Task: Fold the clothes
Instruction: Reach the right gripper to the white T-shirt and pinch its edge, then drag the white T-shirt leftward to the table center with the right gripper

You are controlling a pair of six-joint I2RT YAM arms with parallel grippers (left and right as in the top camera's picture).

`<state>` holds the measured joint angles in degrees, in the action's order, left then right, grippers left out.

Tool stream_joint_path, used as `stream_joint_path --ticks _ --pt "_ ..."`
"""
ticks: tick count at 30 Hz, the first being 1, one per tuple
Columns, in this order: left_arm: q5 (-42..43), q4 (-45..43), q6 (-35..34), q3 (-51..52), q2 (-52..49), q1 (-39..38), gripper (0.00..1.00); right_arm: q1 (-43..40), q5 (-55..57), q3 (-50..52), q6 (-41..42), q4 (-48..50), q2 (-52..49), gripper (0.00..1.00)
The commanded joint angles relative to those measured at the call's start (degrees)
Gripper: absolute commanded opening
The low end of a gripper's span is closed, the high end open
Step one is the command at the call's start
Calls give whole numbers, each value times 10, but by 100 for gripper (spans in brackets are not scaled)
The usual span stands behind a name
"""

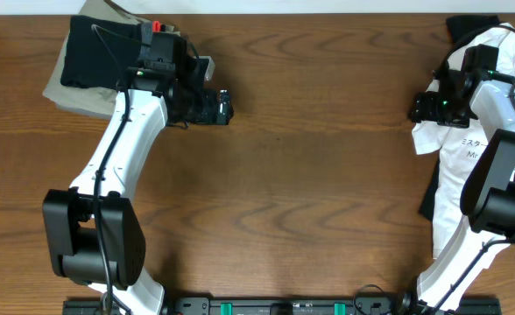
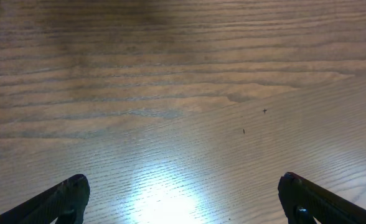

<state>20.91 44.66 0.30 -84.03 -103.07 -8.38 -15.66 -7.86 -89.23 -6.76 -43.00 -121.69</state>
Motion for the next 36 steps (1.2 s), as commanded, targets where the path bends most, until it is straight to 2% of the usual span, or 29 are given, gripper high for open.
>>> stream_joint_path --ticks 1,6,14,15,17,21,22,26,36 --pt "7 1 9 -10 -1 -1 98 3 21 5 16 6 -8 72" --pt "7 1 9 -10 -1 -1 98 4 21 16 16 12 -12 42" --pt "7 1 9 -10 -1 -1 98 8 58 54 31 37 -13 26" --pt "7 1 9 -10 -1 -1 98 8 59 56 31 39 -13 21" --pt "7 0 9 -10 -1 -1 98 9 59 56 35 40 -13 1" --pt "7 0 10 -10 -1 -1 100 19 56 56 42 50 -12 1" --pt "7 -1 10 -10 -1 -1 96 26 45 53 42 50 -12 1" --pt "7 -6 10 -10 -1 -1 93 55 -3 33 42 37 -11 1" --pt "-11 -8 10 -10 1 0 91 202 -83 -71 33 -14 -11 1"
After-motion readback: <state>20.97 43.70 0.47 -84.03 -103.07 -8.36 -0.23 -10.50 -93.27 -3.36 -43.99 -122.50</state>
